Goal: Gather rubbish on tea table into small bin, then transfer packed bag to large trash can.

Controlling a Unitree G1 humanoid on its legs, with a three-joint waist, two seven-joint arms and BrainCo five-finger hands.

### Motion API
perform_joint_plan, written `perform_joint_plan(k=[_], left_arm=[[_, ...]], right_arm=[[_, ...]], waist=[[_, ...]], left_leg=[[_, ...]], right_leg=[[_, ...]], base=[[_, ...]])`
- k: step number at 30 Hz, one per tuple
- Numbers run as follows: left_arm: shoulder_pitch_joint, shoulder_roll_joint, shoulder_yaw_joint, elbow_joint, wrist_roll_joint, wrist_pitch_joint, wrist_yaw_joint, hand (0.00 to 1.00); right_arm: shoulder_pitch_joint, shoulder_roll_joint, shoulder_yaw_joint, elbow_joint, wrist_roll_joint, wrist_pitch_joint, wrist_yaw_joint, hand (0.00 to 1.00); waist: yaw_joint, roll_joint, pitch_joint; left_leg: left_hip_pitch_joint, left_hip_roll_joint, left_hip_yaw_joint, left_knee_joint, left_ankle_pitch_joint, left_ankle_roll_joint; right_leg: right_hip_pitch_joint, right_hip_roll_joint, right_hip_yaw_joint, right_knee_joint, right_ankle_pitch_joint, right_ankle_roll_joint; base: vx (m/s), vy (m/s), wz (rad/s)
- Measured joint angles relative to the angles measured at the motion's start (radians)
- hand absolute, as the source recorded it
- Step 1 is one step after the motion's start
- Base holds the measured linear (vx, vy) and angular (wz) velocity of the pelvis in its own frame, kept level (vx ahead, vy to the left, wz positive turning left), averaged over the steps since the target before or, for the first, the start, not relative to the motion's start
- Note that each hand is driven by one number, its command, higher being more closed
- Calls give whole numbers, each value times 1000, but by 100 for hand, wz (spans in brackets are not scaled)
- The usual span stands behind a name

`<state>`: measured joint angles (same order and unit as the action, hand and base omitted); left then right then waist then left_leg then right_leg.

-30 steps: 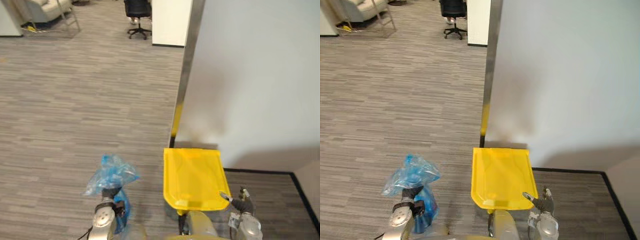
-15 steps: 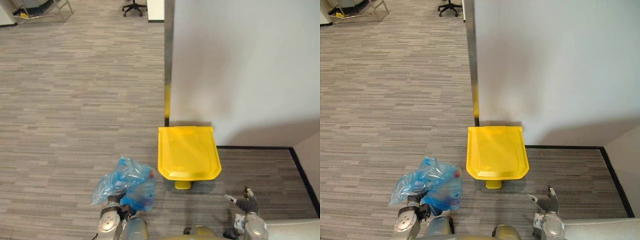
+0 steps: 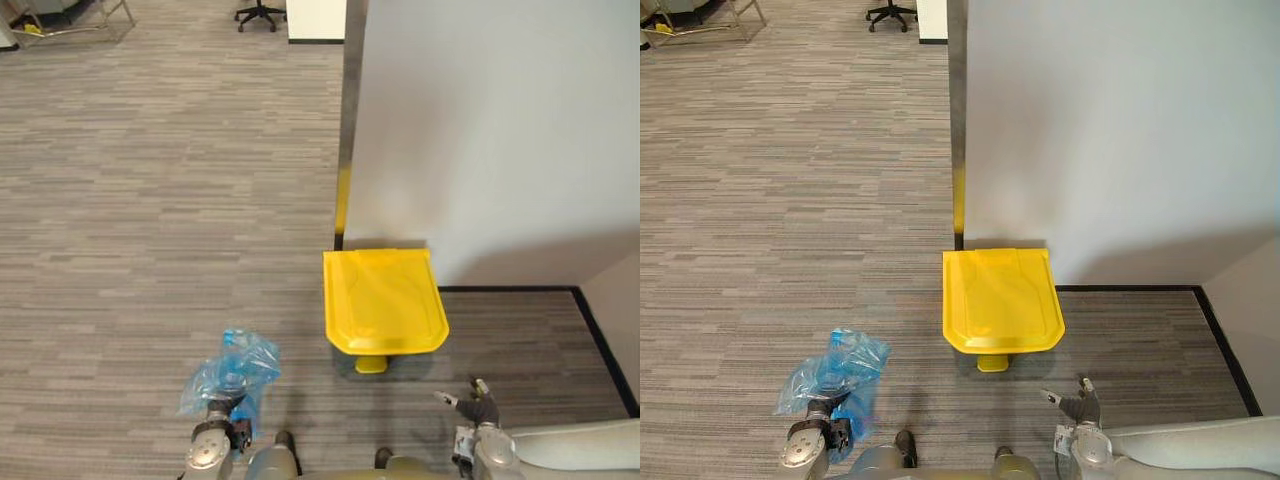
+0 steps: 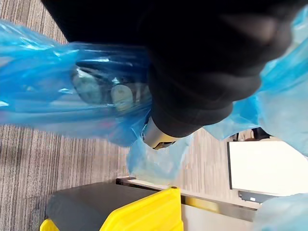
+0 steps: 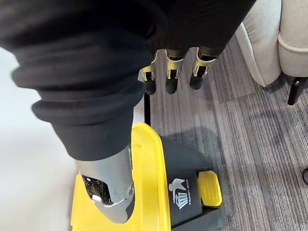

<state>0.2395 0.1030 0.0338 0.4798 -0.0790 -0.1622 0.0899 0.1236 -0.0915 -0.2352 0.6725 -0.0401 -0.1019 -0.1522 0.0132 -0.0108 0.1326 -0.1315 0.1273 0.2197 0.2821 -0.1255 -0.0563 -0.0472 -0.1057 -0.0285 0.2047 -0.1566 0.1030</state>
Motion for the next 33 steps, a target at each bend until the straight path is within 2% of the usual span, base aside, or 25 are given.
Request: perform_joint_plan(k=[1, 2, 3, 4, 5, 6, 7, 8, 9, 11, 12, 15, 17, 18, 19, 21, 22, 23, 24, 26, 29, 30, 33], left_arm=[[2, 0, -1, -5, 0, 0, 0, 100], [3, 0, -2, -12, 0, 1, 0, 100], [3, 2, -1, -39, 0, 1, 1, 100], [-1, 1, 0, -51, 0, 1, 5, 100], [-11, 5, -1, -61, 0, 1, 7, 100], [-29, 14, -4, -61, -1, 2, 9, 100], [-37, 22, -7, -61, -1, 2, 11, 100], [-51, 47, -15, -60, -1, 2, 16, 100], [-72, 63, -20, -60, 0, 2, 20, 100], [-106, 79, -22, -54, 0, 2, 24, 100], [-123, 58, -26, -46, 0, 2, 25, 100], [-161, 38, -53, -47, 0, 0, 23, 100], [-180, 35, -54, -47, 0, 1, 25, 100], [-180, 30, -53, -47, 1, 1, 24, 100], [-181, 15, -53, -46, 0, 0, 24, 100], [-180, 0, -52, -43, 0, 0, 23, 100], [-180, -17, -52, -35, 0, 1, 20, 100], [-179, -23, -52, -33, 0, 1, 19, 100], [-177, -29, -53, -28, 0, 1, 18, 100], [-179, -30, -52, -18, 0, 0, 17, 100], [-169, -10, -52, -13, 0, -1, 11, 100], [-155, 8, -53, -13, 0, -1, 3, 100], [-152, 27, -67, -12, 0, -3, -2, 100]], right_arm=[[-11, 0, 0, -2, 0, 1, -1, 0], [-9, 1, -1, -10, 0, 2, -1, 0], [0, 7, -7, -38, 1, 3, -3, 0], [-1, 9, -7, -46, 1, 3, -3, 0], [-9, 17, 0, -60, 2, 3, -3, 0], [-7, 29, 0, -73, 3, 3, -4, 0], [-8, 36, 0, -77, 4, 3, -4, 0], [-9, 50, 1, -83, 11, 3, -7, 0], [-8, 50, 1, -83, 12, 4, -8, 0], [-3, 38, -4, -83, 12, 13, -22, 0], [-3, 12, -10, -82, 13, 20, -22, 0], [15, 1, -72, -122, 36, 22, -22, 0], [31, 5, -114, -127, 48, 32, -21, 0], [45, 6, -133, -128, 59, 39, -20, 0], [48, 10, -158, -128, 78, 39, -21, 0], [45, 9, -166, -129, 89, 39, -20, 0], [37, 15, -174, -129, 106, 39, -19, 0], [36, 20, -178, -128, 111, 39, -19, 0], [35, 36, -179, -125, 114, 39, -19, 0], [18, 49, -154, -100, 117, 36, -18, 0], [-41, 44, -19, -95, 106, 37, -15, 0], [-87, 43, 49, -96, 101, 36, -6, 0], [-236, 16, 142, -90, 54, 36, 4, 0]], waist=[[-3, -8, 17], [-3, -4, 22], [-4, -5, 36], [-9, -9, 51], [-8, -2, 81], [-9, -3, 110], [-9, -8, 125], [-7, -15, 146], [-7, -31, 158], [-18, -55, 166], [-29, -37, 169], [-30, 0, 169], [-55, 15, 175], [-58, 22, 170], [-57, 29, 164], [-60, 34, 158], [-63, 48, 142], [-64, 52, 132], [-67, 56, 116], [-75, 57, 103], [-76, 40, 88], [-69, 35, 83], [-50, 45, 84]], left_leg=[[-19, 0, 3, 72, -52, 4], [-26, 1, 1, 105, -77, 11], [-27, -3, -12, 149, -126, 19], [-27, -8, -14, 159, -137, 28], [-9, 3, -20, 183, -150, 41], [12, 16, -33, 198, -164, 46], [26, 18, -36, 201, -171, 48], [40, 21, -42, 220, -188, 53], [49, 20, -51, 249, -215, 48], [54, 0, -85, 299, -262, 36], [64, 2, -124, 322, -295, 30], [77, 18, -182, 322, -328, -14], [93, 35, -234, 323, -349, -50], [123, 46, -251, 300, -345, -63], [148, 61, -264, 274, -313, -83], [149, 75, -269, 273, -291, -81], [150, 85, -270, 239, -269, -89], [152, 90, -270, 212, -258, -93], [173, 99, -267, 141, -235, -108], [176, 96, -248, 133, -234, -113], [148, 77, -215, 80, -223, -110], [124, 65, -218, 74, -219, -105], [70, 40, -251, 64, -212, -104]], right_leg=[[-21, -8, 9, 66, -41, 0], [-28, -19, 4, 102, -58, 7], [-46, -37, -5, 215, -86, 31], [-88, -45, -5, 324, -85, 34], [-211, -46, -7, 526, -80, 27], [-251, -36, -32, 502, -105, -9], [-265, -37, -48, 473, -99, -14], [-295, -37, -86, 374, -63, -8], [-308, -38, -124, 233, 2, 7], [-307, -50, -160, 113, 45, 21], [-304, -51, -157, 161, 64, 9], [-343, -6, -90, 304, -15, -10], [-360, 18, -79, 419, -109, -15], [-349, 17, -107, 461, -164, -23], [-337, 24, -127, 488, -206, -40], [-329, 30, -139, 490, -223, -52], [-325, 43, -157, 465, -226, -57], [-325, 45, -164, 451, -223, -61], [-315, 48, -182, 415, -210, -82], [-305, 40, -209, 384, -194, -97], [-342, 13, -200, 387, -181, -76], [-364, 13, -184, 366, -154, -60], [-397, 13, -172, 305, -85, -44]], base=[[-43, 82, -20], [-8, 128, -5], [2, 64, 2], [-17, 91, 4], [6, 45, 7], [39, 48, 14], [101, 3, 20], [128, -48, 24], [148, -73, 31], [221, -151, 59], [290, -190, 65], [271, -165, 41], [328, -224, 64], [451, -238, 45], [445, -245, 26], [327, -237, 10], [227, -192, 11], [184, -157, 20], [130, -107, 30], [85, -72, 38], [-101, -5, 15], [-164, -3, -18], [-118, 0, -3]])
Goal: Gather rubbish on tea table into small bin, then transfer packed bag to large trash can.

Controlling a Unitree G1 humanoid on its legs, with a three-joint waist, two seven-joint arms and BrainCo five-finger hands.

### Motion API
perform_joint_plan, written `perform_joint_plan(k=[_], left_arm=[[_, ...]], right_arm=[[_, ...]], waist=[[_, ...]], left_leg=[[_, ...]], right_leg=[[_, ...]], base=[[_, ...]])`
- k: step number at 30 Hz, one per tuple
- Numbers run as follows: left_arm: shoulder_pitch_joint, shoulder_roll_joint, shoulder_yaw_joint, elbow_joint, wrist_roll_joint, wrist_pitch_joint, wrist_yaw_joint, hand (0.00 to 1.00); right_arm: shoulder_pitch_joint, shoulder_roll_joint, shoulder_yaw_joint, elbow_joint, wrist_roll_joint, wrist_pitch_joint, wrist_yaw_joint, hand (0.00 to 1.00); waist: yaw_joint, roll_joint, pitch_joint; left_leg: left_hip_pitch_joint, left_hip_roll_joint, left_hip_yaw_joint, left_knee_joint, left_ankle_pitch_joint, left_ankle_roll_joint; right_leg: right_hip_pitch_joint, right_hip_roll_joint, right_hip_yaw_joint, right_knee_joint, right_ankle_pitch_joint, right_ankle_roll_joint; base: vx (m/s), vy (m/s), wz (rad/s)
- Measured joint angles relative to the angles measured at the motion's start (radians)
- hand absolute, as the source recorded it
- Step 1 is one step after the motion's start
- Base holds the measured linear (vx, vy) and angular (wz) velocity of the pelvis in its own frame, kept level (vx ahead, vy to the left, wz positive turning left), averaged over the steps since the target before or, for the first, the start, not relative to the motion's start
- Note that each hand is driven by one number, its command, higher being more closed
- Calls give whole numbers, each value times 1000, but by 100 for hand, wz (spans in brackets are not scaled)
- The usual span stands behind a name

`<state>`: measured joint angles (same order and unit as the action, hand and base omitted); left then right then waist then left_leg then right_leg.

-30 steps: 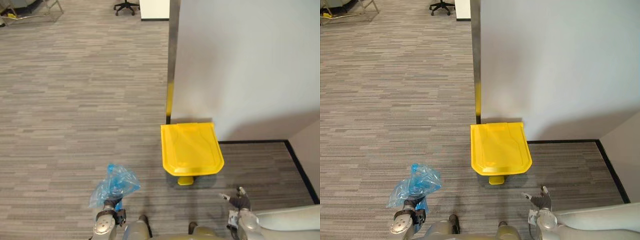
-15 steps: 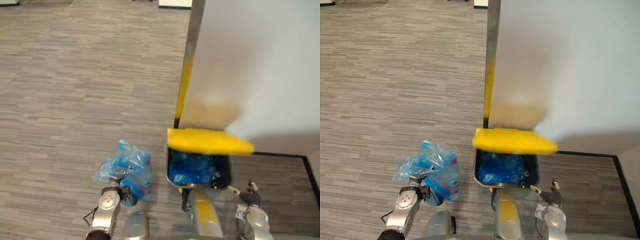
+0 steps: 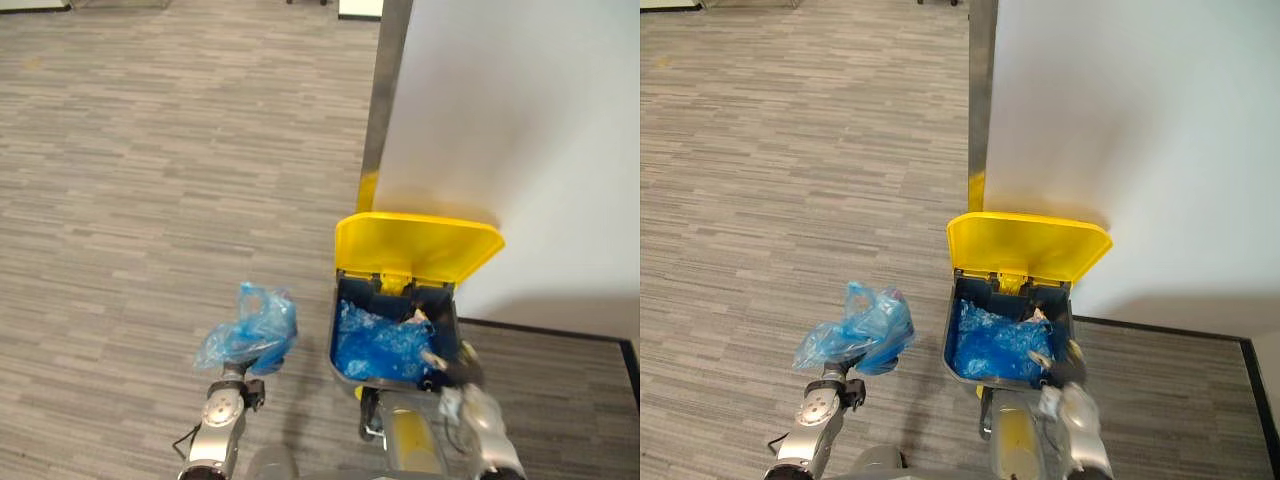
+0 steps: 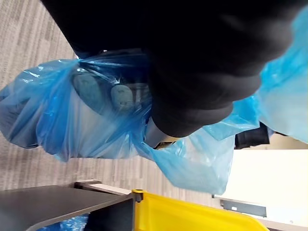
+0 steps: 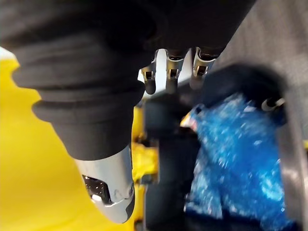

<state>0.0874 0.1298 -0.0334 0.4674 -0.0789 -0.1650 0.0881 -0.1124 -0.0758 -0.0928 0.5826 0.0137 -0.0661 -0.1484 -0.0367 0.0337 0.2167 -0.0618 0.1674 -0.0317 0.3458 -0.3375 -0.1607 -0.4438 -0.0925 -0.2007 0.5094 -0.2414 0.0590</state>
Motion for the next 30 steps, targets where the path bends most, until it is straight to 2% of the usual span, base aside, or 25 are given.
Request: perform_joint_plan(k=[4, 6, 10, 11, 12, 13, 14, 15, 17, 18, 19, 20, 21, 25, 28, 30], left_arm=[[-1, 5, -22, 4, -10, -8, -1, 100], [-19, 23, -54, 3, -38, -19, -1, 100], [-95, 43, -99, -29, -68, -22, -5, 100], [-106, 44, -105, -39, -69, -25, -6, 100], [-127, 49, -124, -69, -80, -37, -12, 100], [-156, 54, -139, -106, -91, -45, -21, 100], [-185, 54, -154, -123, -109, -54, -23, 100], [-222, 54, -177, -139, -127, -64, -23, 100], [-269, 68, -226, -153, -149, -69, -25, 100], [-274, 74, -260, -171, -158, -69, -26, 100], [-270, 67, -302, -203, -167, -71, -34, 100], [-277, 63, -332, -219, -169, -72, -42, 100], [-318, 68, -382, -237, -173, -74, -51, 100], [-427, 45, -564, -307, -223, -80, -93, 100], [-511, 7, -626, -314, -226, -85, -112, 100], [-593, -34, -641, -282, -222, -87, -107, 100]], right_arm=[[-233, -119, 34, 92, -21, 0, -6, 0], [-330, -197, 35, 109, -22, 1, -7, 0], [-469, -321, 35, 159, -10, 6, -25, 0], [-492, -335, 39, 185, -6, 8, -24, 0], [-532, -357, 55, 224, 1, 8, -25, 0], [-561, -371, 70, 237, 17, 10, -25, 0], [-574, -376, 73, 237, 25, 12, -25, 0], [-593, -380, 77, 237, 27, 15, -26, 0], [-630, -380, 98, 237, 28, 15, -33, 0], [-654, -382, 103, 235, 28, 15, -31, 0], [-681, -386, 104, 233, 28, 15, -29, 0], [-692, -386, 106, 224, 28, 15, -29, 0], [-697, -386, 111, 216, 28, 11, -30, 0], [-704, -385, 147, 216, 27, 6, -24, 0], [-709, -385, 151, 215, 28, 6, -23, 0], [-709, -387, 165, 215, 27, 5, -22, 0]], waist=[[2, 28, 11], [3, 33, 13], [-2, 38, 41], [0, 38, 44], [-3, 42, 54], [-7, 43, 75], [-9, 45, 90], [-8, 50, 103], [-11, 23, 128], [-24, 19, 132], [-26, 43, 136], [-26, 64, 142], [-32, 47, 164], [-42, 43, 169], [-53, 43, 169], [-68, 43, 174]], left_leg=[[-20, -13, -41, -33, 41, 1], [-63, -8, -57, -31, 64, -15], [-111, -2, -110, -28, 88, -31], [-121, -3, -112, -8, 86, -33], [-165, -6, -99, 80, 68, -29], [-210, -12, -87, 177, 49, -6], [-239, -9, -76, 218, 42, 6], [-250, -2, -81, 194, 9, 1], [-250, -29, -75, 138, 30, -12], [-261, -53, -73, 189, 33, -8], [-262, -53, -66, 280, 11, 30], [-245, -39, -62, 260, -27, 55], [-237, -38, -49, 246, -37, 30], [-235, -56, -49, 244, -42, 37], [-222, -54, -47, 231, -42, 36], [-206, -51, -43, 220, -42, 35]], right_leg=[[-6, 3, -15, -31, 25, -16], [-39, 0, -37, -19, 35, -33], [-47, -16, -92, -27, 40, -41], [-48, -19, -99, -36, 41, -42], [-50, -24, -114, -43, 39, -46], [-50, -29, -124, -42, 45, -55], [-53, -29, -128, -39, 51, -54], [-66, -27, -125, -29, 57, -44], [-76, -31, -80, -80, 78, -15], [-76, -30, -67, -117, 99, 2], [-79, -18, -65, -125, 120, -10], [-80, -6, -67, -112, 123, -11], [-93, -21, -52, -79, 122, -6], [-106, -26, -31, -62, 121, -6], [-109, -27, -28, -42, 116, -14], [-108, -10, 62, -23, 110, -22]], base=[[-23, -23, 18], [21, -73, 29], [-10, -70, 36], [-46, -19, 25], [-86, 31, 22], [-141, 69, 22], [-206, 87, 11], [-192, 45, 8], [-145, 15, 11], [-78, 53, 0], [-42, 70, -13], [-55, 106, -15], [-53, 100, -7], [9, 52, -1], [82, -4, 0], [86, -15, 3]])
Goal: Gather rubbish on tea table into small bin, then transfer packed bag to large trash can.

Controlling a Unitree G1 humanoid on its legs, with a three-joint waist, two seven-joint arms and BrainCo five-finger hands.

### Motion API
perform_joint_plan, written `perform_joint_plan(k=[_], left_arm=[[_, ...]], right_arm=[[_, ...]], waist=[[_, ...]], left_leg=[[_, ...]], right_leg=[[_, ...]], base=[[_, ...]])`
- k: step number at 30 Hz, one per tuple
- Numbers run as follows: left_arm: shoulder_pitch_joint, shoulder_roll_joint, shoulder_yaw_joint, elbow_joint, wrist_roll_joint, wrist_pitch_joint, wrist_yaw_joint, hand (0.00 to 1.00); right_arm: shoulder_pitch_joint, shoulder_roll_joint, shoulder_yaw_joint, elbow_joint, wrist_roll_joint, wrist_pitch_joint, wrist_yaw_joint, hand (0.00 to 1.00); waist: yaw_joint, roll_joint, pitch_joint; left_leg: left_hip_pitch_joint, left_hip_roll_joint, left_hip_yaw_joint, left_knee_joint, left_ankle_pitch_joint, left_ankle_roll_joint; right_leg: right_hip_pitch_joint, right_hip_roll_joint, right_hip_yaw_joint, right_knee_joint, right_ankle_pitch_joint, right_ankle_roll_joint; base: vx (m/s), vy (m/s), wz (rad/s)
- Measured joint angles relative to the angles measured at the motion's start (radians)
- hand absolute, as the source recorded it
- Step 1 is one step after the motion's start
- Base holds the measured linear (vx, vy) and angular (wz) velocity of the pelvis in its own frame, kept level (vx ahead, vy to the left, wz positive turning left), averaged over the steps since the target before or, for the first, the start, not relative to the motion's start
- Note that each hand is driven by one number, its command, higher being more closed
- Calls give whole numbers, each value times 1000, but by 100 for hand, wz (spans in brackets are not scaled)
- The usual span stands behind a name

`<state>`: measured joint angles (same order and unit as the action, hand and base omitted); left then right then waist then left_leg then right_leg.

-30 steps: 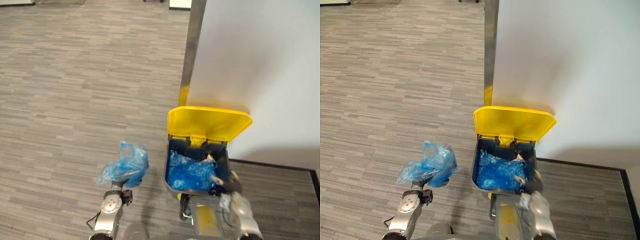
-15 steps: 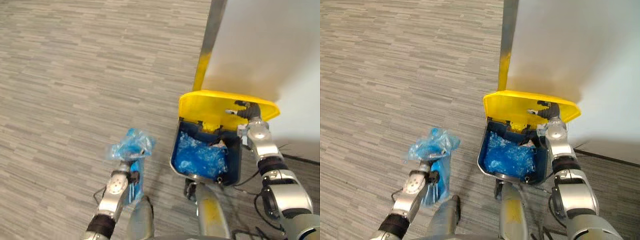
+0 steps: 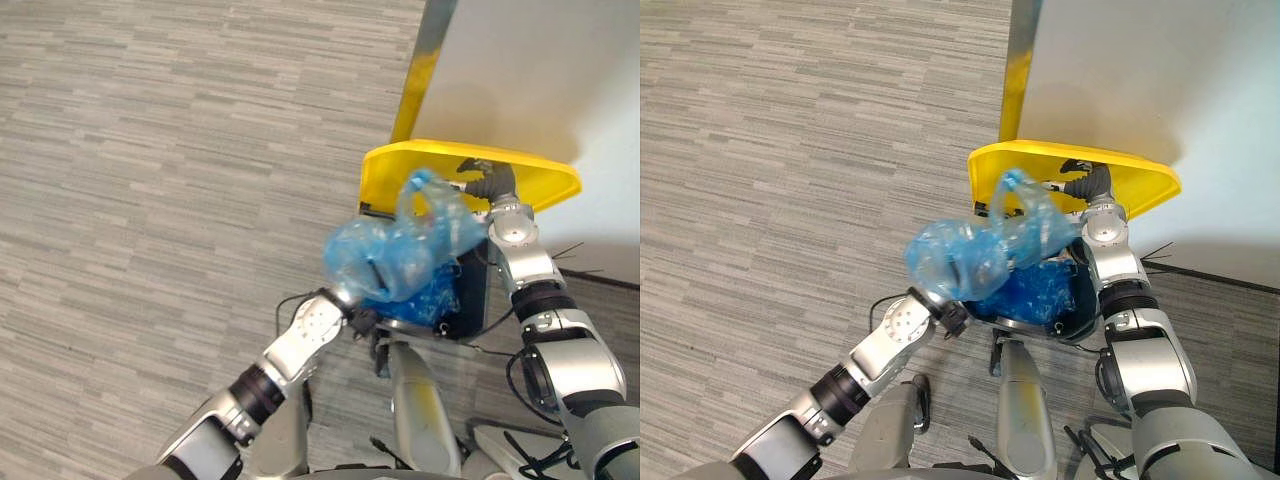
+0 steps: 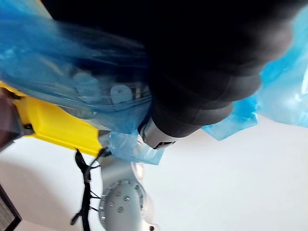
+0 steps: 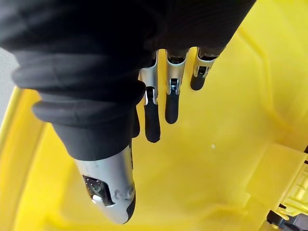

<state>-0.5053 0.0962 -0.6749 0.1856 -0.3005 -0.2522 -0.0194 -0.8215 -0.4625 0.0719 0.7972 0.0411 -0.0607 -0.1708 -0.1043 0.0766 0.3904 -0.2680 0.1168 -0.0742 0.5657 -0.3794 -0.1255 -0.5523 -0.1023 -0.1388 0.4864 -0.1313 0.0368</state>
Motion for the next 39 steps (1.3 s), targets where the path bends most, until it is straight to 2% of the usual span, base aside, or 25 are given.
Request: perform_joint_plan(k=[2, 5, 8, 10, 12, 16, 17, 22, 26, 29, 31, 34, 37, 39], left_arm=[[-78, -24, 1, 72, 11, -4, 12, 100], [-172, -48, 5, 198, 49, -6, 63, 100], [-213, -57, 15, 322, 108, -5, 99, 100], [-260, -76, 30, 442, 183, 12, 119, 100], [-272, -95, 52, 496, 208, 17, 131, 100], [-294, -131, 59, 613, 301, 52, 131, 100], [-296, -134, 59, 623, 317, 55, 131, 0], [-307, -155, 143, 651, 425, 93, 135, 0], [-306, -156, 227, 652, 496, 119, 156, 0], [-299, -156, 236, 651, 551, 134, 156, 0], [-297, -158, 240, 648, 585, 138, 159, 0], [-268, -157, 272, 633, 600, 145, 181, 0], [-203, -149, 272, 606, 584, 150, 192, 0], [-174, -137, 266, 600, 567, 150, 194, 0]], right_arm=[[0, -1, 18, -15, 0, 0, 0, 0], [-15, 0, 27, -58, 0, 0, 0, 0], [-66, 2, 69, -58, -1, 0, 1, 0], [-109, 2, 81, -58, -2, -2, 0, 0], [-127, 2, 87, -63, -2, -3, 0, 0], [-126, 5, 85, -184, -1, -3, -1, 0], [-126, 5, 83, -209, -1, -3, -2, 0], [-123, 29, 59, -367, 30, -9, -14, 0], [-118, 85, 65, -439, 38, -13, -27, 0], [-89, 98, 65, -483, 36, -32, -27, 0], [-48, 105, 71, -513, 26, -47, -26, 0], [14, 112, 103, -528, -7, -47, -20, 0], [125, 114, 100, -554, -35, -50, -15, 0], [190, 112, 92, -548, -52, -50, 1, 0]], waist=[[-19, -4, 11], [-29, -8, 48], [-41, -13, 60], [-46, -21, 70], [-45, -22, 71], [-46, -27, 96], [-46, -27, 102], [-45, -31, 132], [-39, -31, 141], [-34, -30, 141], [-15, -31, 140], [-13, -31, 140], [-15, -36, 137], [-18, -42, 132]], left_leg=[[0, 2, -1, 3, 1, -2], [1, 3, 9, 18, -1, -1], [-21, 8, 26, 32, -6, -6], [-53, 14, 51, 47, -9, -9], [-83, 28, 65, 74, -24, -9], [-146, 61, 102, 146, -61, -8], [-158, 64, 104, 160, -68, -7], [-263, 90, 117, 260, -111, -3], [-271, 103, 149, 294, -128, 5], [-270, 115, 166, 309, -135, 6], [-255, 115, 178, 307, -138, 9], [-195, 115, 189, 277, -135, 6], [-116, 110, 193, 217, -117, -23], [-73, 100, 189, 175, -91, -28]], right_leg=[[2, 15, 55, 2, -3, -5], [0, 17, 66, 3, -3, -4], [-30, 31, 86, -1, 0, 9], [-69, 41, 101, -5, 7, 19], [-97, 57, 110, -3, 14, 28], [-161, 88, 123, 23, 26, 13], [-172, 90, 124, 31, 26, 13], [-271, 101, 128, 86, 24, 10], [-285, 102, 143, 106, 21, 6], [-284, 101, 145, 114, 21, 6], [-279, 100, 153, 121, 21, 5], [-236, 93, 148, 126, 11, -9], [-176, 70, 123, 128, -12, -9], [-141, 50, 109, 133, -29, -14]], base=[[28, -8, 3], [-23, -14, -6], [-49, -33, -19], [-42, -43, -33], [-9, -32, -36], [28, -7, -31], [24, 3, -24], [14, 20, -13], [10, 34, -9], [0, 20, -4], [2, 21, -7], [16, -8, 2], [62, -53, 21], [57, -71, 42]])
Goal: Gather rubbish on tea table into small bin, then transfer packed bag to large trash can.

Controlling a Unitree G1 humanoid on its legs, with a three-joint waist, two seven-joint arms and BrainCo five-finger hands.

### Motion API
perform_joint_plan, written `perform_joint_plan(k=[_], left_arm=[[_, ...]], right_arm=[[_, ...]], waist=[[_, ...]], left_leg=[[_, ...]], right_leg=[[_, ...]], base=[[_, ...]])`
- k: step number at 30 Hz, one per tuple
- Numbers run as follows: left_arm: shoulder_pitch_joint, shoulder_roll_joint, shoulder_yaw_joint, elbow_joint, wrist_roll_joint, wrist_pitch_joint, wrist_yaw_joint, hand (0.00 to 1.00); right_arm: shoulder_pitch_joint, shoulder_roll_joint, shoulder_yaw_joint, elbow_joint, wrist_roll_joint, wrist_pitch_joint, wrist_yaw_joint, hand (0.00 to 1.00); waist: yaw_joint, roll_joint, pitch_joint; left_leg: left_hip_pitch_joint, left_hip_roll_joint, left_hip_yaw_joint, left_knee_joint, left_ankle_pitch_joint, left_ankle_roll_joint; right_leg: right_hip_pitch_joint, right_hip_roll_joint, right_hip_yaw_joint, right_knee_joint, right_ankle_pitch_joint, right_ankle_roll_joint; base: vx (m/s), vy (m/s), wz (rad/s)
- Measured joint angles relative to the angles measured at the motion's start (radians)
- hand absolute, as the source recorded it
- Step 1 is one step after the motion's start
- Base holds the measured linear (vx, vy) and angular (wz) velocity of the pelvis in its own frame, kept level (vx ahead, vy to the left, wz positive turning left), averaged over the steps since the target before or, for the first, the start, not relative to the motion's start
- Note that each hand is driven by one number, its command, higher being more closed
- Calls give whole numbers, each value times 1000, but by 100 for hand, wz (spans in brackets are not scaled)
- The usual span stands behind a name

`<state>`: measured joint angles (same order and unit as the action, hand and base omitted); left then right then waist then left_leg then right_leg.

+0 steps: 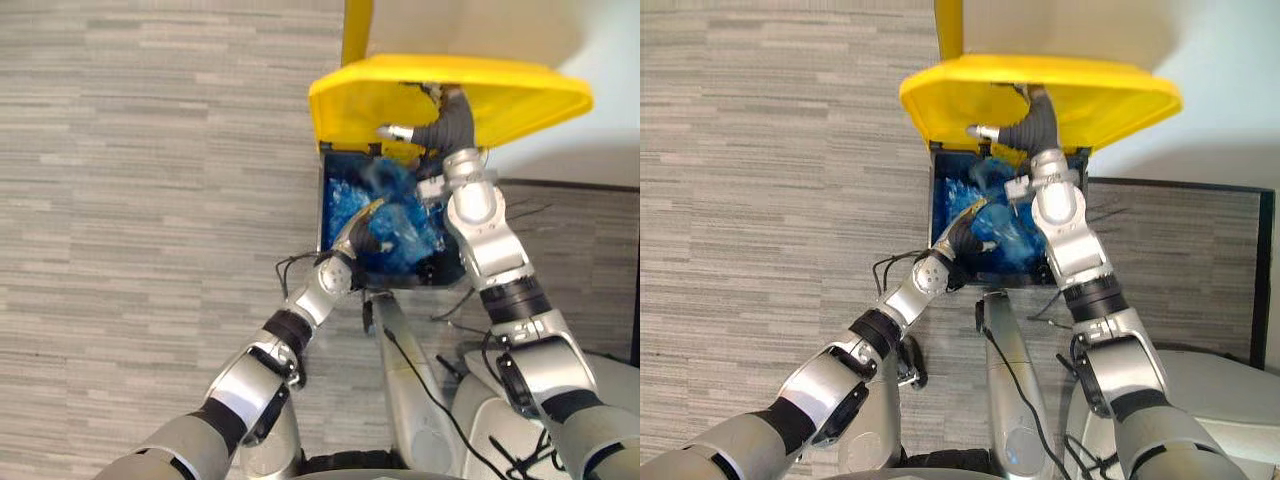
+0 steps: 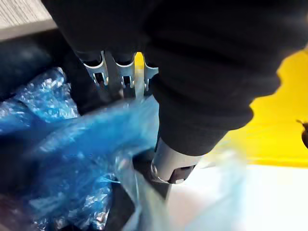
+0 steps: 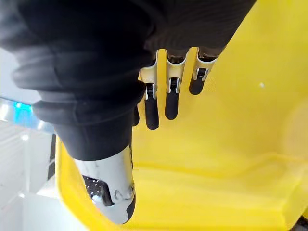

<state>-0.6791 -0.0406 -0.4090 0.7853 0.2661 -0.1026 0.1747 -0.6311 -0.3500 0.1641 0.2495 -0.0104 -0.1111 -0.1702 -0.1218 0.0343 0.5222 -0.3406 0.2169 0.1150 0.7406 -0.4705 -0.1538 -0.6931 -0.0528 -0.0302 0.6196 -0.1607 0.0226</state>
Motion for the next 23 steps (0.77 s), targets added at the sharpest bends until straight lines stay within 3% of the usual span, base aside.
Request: perform_joint_plan(k=[2, 6, 7, 9, 11, 13, 15, 16, 18, 19, 20, 22, 23], left_arm=[[46, 34, -19, -36, -21, -3, 0, 0], [191, 111, 10, -106, -80, -38, -16, 0], [224, 124, 27, -119, -84, -42, -20, 0], [391, 193, 114, -141, -122, -62, -41, 0], [523, 241, 177, -156, -151, -61, -57, 0], [645, 263, 233, -162, -182, -60, -81, 0], [790, 280, 324, -178, -220, -54, -112, 0], [826, 282, 345, -190, -233, -54, -119, 0], [926, 280, 414, -229, -259, -55, -142, 0], [957, 279, 440, -249, -275, -54, -154, 0], [970, 273, 453, -252, -281, -53, -155, 0], [1006, 216, 462, -284, -307, -53, -176, 0], [1008, 203, 461, -288, -316, -56, -177, 0]], right_arm=[[69, -2, -6, 3, -5, 0, 2, 0], [261, 2, -81, 16, -32, 2, 28, 0], [291, 10, -87, 20, -32, 1, 32, 0], [425, 64, -90, 40, -33, -2, 57, 0], [541, 73, -99, 39, -35, -8, 85, 0], [657, 80, -132, 40, -39, -11, 110, 0], [813, 103, -182, 52, -40, -12, 158, 0], [847, 111, -193, 67, -40, -12, 170, 0], [935, 130, -212, 145, -42, -12, 198, 0], [976, 140, -225, 173, -45, -11, 210, 0], [984, 146, -235, 176, -52, -10, 217, 0], [1015, 151, -245, 178, -79, -11, 220, 0], [1016, 151, -244, 183, -79, -13, 220, 0]], waist=[[-2, -8, -5], [25, -21, -10], [25, -32, -16], [26, -92, -83], [34, -112, -119], [58, -114, -143], [42, -92, -178], [35, -82, -188], [25, -89, -238], [31, -107, -262], [32, -99, -262], [47, -64, -299], [56, -59, -315]], left_leg=[[40, -13, -25, -27, 17, -5], [167, -33, -43, -49, 27, -5], [184, -44, -42, -52, 30, 1], [223, -77, -16, -79, 47, 34], [234, -73, 19, -85, 63, 63], [245, -54, 70, -104, 80, 93], [251, -36, 93, -153, 107, 100], [255, -34, 95, -179, 124, 99], [272, -29, 104, -264, 183, 78], [264, -23, 111, -284, 196, 64], [260, -18, 112, -299, 203, 59], [284, -2, 165, -423, 273, 50], [283, -2, 181, -457, 297, 51]], right_leg=[[42, -20, -22, 9, -20, 4], [185, -44, -46, -4, -26, 1], [202, -50, -47, -10, -26, 1], [236, -63, -24, -54, 3, 46], [268, -62, -26, -135, 47, 71], [263, -88, -55, -135, 59, 74], [260, -92, -46, 117, 37, 37], [273, -92, -47, 167, 28, 23], [360, -98, -34, 265, 18, 2], [395, -92, -31, 215, -9, 30], [394, -81, -38, 196, -6, 28], [436, -32, -53, 2, -8, 31], [444, -25, -52, -55, -9, 31]], base=[[45, -65, 48], [-15, 12, 25], [-112, 90, 4], [-125, 92, -16], [-154, 122, -50], [-212, 120, -71], [-196, 48, -38], [-39, -30, -12], [36, -128, -20], [-2, -169, -35], [-55, -157, -40], [-36, -127, -62], [7, -81, -53]])
